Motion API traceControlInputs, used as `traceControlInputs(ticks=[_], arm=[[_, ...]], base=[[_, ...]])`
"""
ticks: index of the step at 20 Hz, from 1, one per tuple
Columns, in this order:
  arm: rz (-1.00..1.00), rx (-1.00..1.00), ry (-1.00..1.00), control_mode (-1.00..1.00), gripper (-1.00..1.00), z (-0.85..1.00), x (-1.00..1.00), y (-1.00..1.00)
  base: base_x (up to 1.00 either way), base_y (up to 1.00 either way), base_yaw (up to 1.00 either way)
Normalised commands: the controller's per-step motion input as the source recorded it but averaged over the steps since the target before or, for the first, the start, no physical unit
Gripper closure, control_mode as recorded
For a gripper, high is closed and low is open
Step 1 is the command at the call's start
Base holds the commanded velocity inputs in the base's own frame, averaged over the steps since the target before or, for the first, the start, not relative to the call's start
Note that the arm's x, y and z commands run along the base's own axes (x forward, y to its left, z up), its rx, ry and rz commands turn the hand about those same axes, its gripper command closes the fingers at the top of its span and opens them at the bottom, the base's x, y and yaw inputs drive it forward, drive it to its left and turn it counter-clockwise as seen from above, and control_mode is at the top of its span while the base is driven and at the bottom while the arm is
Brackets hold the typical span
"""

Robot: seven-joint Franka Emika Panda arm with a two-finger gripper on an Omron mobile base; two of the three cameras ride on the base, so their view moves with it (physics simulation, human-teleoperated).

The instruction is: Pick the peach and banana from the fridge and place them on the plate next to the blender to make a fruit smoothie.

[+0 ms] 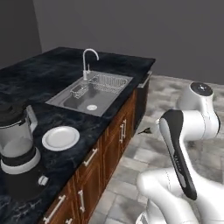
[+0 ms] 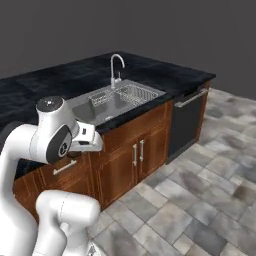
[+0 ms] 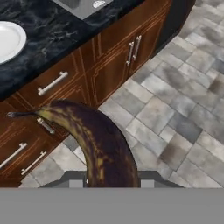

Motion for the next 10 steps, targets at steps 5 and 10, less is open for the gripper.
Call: traceControlInputs(ticks=[5, 10], arm=[[0.0, 0.0, 0.0, 1.0, 1.0, 0.0, 0.0, 0.0], [0.0, 0.0, 0.0, 1.0, 1.0, 0.0, 0.0, 0.0]], base=[[0.88, -0.25, 0.8], [0.64, -0.02, 0.89]])
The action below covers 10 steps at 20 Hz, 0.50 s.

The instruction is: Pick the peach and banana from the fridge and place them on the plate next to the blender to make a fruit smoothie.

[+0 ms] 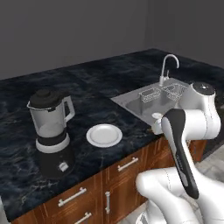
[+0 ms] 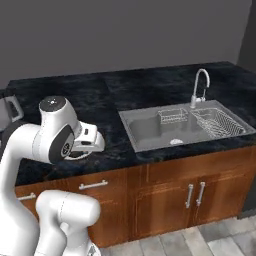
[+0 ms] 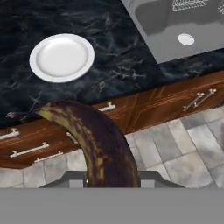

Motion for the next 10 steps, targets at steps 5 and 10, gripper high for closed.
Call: traceControlInputs(ticks=[5, 10], arm=[[0.0, 0.0, 0.0, 1.0, 1.0, 0.0, 0.0, 0.0], [0.11, 0.0, 0.0, -1.0, 1.0, -0.26, 0.58, 0.0]], base=[[0.76, -0.33, 0.72], [0.35, -0.06, 0.16]])
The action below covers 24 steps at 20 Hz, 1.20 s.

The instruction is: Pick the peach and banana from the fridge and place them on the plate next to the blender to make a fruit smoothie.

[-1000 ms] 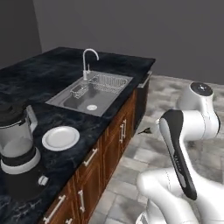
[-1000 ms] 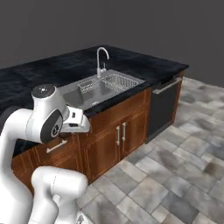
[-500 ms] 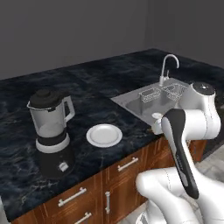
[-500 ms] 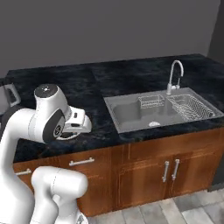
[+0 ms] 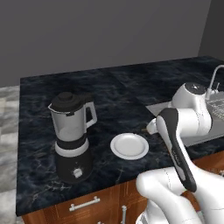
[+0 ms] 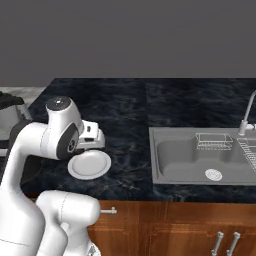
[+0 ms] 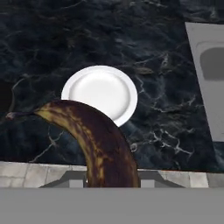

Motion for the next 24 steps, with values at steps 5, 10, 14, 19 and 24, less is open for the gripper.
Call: traceControlInputs(ticks=[5, 10, 14, 19, 24], arm=[[0.03, 0.0, 0.05, -1.0, 1.0, -0.67, 0.86, 0.1], [0.0, -0.05, 0.11, -1.0, 1.0, -0.79, 0.76, 0.34], [0.0, -0.01, 0.16, -1.0, 1.0, -0.64, 0.75, 0.21], [0.0, -0.03, 0.17, -1.0, -1.0, -0.7, 0.57, 0.03], [0.0, 0.0, -0.02, -1.0, -1.0, -0.12, 0.32, 0.0]], base=[[0.0, 0.0, 0.0], [0.0, 0.0, 0.0], [0.0, 0.0, 0.0], [0.0, 0.0, 0.0], [0.0, 0.0, 0.0]])
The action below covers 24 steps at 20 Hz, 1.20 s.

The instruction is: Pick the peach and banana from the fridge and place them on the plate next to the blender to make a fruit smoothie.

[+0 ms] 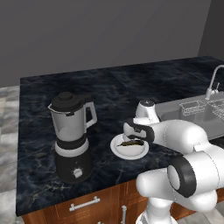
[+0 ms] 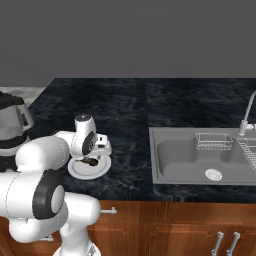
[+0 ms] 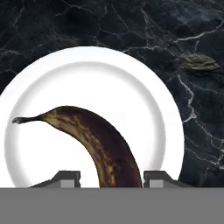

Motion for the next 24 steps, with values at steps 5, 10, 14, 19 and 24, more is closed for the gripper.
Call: traceControlInputs(ticks=[5, 10, 14, 19, 24], arm=[[0.0, 0.03, -0.09, -1.0, -1.0, 0.39, -0.13, 0.0], [-0.01, 0.06, -0.16, -1.0, -1.0, 0.84, -0.87, -0.05], [-0.05, 0.01, -0.19, -1.0, -1.0, 0.6, -1.0, -0.04], [-0.09, 0.0, -0.23, -1.0, -1.0, 0.51, -0.98, -0.18], [-0.07, 0.0, -0.27, -1.0, -1.0, 0.46, -0.77, -0.16]], base=[[0.0, 0.0, 0.0], [0.0, 0.0, 0.0], [0.0, 0.0, 0.0], [0.0, 0.0, 0.0], [0.0, 0.0, 0.0]])
